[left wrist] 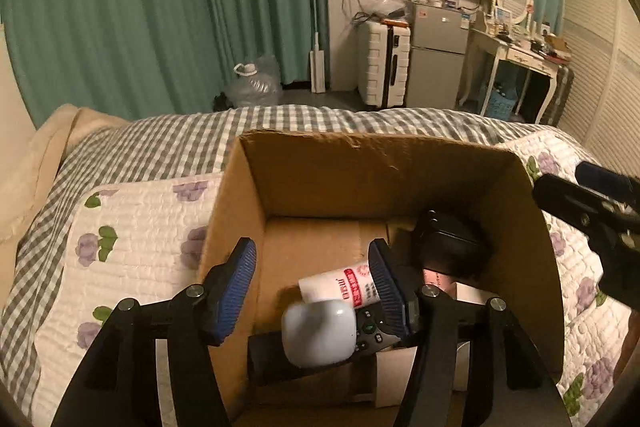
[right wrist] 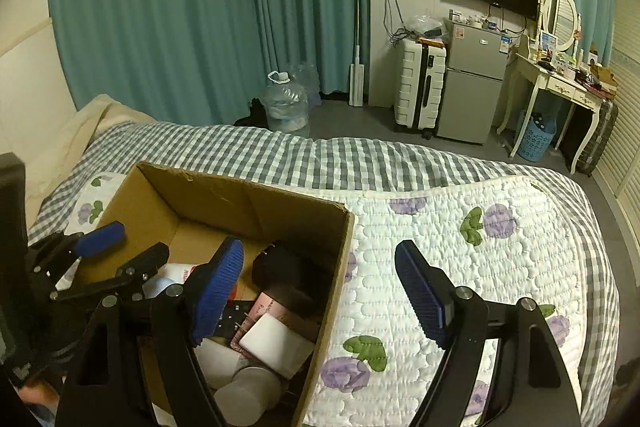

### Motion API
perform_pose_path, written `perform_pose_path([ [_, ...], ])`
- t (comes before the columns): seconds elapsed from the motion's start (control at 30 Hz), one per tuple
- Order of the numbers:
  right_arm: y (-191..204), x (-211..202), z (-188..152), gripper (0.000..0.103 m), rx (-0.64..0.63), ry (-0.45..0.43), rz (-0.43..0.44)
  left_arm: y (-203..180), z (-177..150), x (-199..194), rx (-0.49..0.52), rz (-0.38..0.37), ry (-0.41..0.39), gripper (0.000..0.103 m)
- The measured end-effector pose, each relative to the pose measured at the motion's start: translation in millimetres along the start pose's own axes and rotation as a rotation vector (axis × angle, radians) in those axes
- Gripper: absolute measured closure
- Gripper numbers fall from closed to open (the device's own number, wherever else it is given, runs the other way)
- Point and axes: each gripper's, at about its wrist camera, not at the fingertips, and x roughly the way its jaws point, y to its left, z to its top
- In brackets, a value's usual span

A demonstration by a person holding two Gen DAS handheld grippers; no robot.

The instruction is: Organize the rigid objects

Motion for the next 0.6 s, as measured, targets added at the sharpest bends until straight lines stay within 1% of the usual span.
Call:
perform_pose_path([
  [0.03, -1, 0, 1, 0.025, 0.002, -0.002, 0.0, 1, 1, -2, 0.001, 0.006, 0.001, 0.041],
  [0.13, -1, -8, 1, 0.019, 0.006, -0.022, -0.005, 1, 4, -11, 0.016, 0.028, -0.018, 0.041],
  [0.23, -4, -22, 1, 0.017, 0.024, -0.052, -0.003, 2, 7, -28, 0.024, 0.045, -0.063, 0.04],
  [0.3, -6, -35, 1, 0.014, 0.037, -0.076, -0.005, 4, 10, -46, 0.016, 0.097, -0.109, 0.034],
  [0.33, -7, -43, 0, 0.013, 0.041, -0.091, -0.006, 5, 12, -60, 0.012, 0.092, -0.147, 0.033],
  [0.4, -10, -64, -2, 0.01, 0.054, -0.122, -0.012, 8, 16, -81, 0.0, 0.079, -0.189, 0.029],
  [0.53, -10, -100, -1, 0.008, 0.063, -0.166, -0.022, 12, 21, -120, 0.002, 0.065, -0.246, 0.027],
  [0.6, -8, -123, -1, 0.005, 0.059, -0.198, -0.035, 15, 23, -139, -0.01, 0.051, -0.276, 0.027],
])
